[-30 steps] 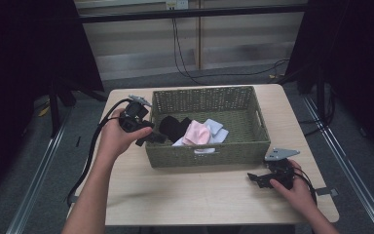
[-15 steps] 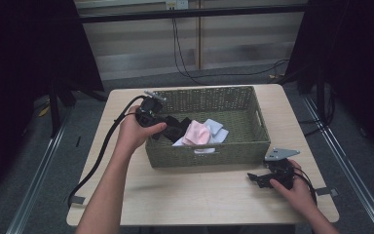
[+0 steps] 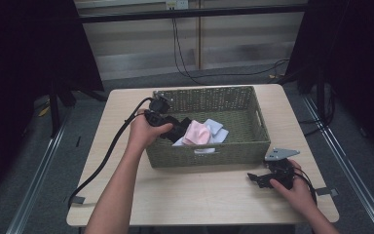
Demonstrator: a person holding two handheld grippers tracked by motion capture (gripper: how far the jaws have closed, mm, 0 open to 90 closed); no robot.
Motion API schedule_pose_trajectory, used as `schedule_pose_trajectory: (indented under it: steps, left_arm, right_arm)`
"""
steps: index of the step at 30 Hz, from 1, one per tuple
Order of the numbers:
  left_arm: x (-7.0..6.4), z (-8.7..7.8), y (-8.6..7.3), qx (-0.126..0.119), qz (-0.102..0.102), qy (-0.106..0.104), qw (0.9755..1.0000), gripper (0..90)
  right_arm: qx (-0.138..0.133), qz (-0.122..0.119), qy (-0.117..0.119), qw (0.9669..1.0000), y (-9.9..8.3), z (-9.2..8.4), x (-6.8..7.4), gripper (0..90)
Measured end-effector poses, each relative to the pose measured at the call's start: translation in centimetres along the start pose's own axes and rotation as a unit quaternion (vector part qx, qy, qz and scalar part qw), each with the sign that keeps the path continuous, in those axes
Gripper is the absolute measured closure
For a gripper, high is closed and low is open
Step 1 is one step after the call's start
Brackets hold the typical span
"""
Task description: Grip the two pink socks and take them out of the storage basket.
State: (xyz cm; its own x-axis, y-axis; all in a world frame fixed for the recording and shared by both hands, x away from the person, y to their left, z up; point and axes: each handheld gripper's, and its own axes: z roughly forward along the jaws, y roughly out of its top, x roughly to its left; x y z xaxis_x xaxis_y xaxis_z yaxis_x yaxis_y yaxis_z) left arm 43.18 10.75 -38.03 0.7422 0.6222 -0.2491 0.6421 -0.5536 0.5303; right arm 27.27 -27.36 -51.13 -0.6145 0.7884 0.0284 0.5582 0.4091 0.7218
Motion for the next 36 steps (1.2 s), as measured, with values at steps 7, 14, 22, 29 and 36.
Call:
schedule_pose_trajectory:
  steps: [7, 14, 22, 29, 36]
  left_arm:
    - [-0.7, 1.2, 1.2, 0.033, 0.01, -0.001, 0.9994, 30.7]
    - [-0.6, 2.3, 1.6, 0.026, -0.005, -0.006, 0.9996, 36.2]
    - [-0.2, 3.7, 1.7, 0.032, -0.015, -0.009, 0.9993, 40.8]
    - [0.1, 4.9, 1.8, 0.036, -0.031, -0.018, 0.9987, 40.7]
    - [0.5, 5.5, 2.0, 0.049, -0.053, -0.02, 0.9972, 40.7]
  right_arm:
    - [0.001, 0.001, 0.0, 1.0, 0.0, 0.0, 0.0, 13.6]
    - [0.0, 0.003, 0.0, 1.0, 0.0, 0.0, 0.0, 13.7]
    - [0.0, 0.003, 0.0, 1.0, 0.0, 0.0, 0.0, 13.7]
    - [0.0, 0.002, 0.0, 1.0, 0.0, 0.0, 0.0, 13.7]
    - [0.0, 0.002, 0.0, 1.0, 0.0, 0.0, 0.0, 13.6]
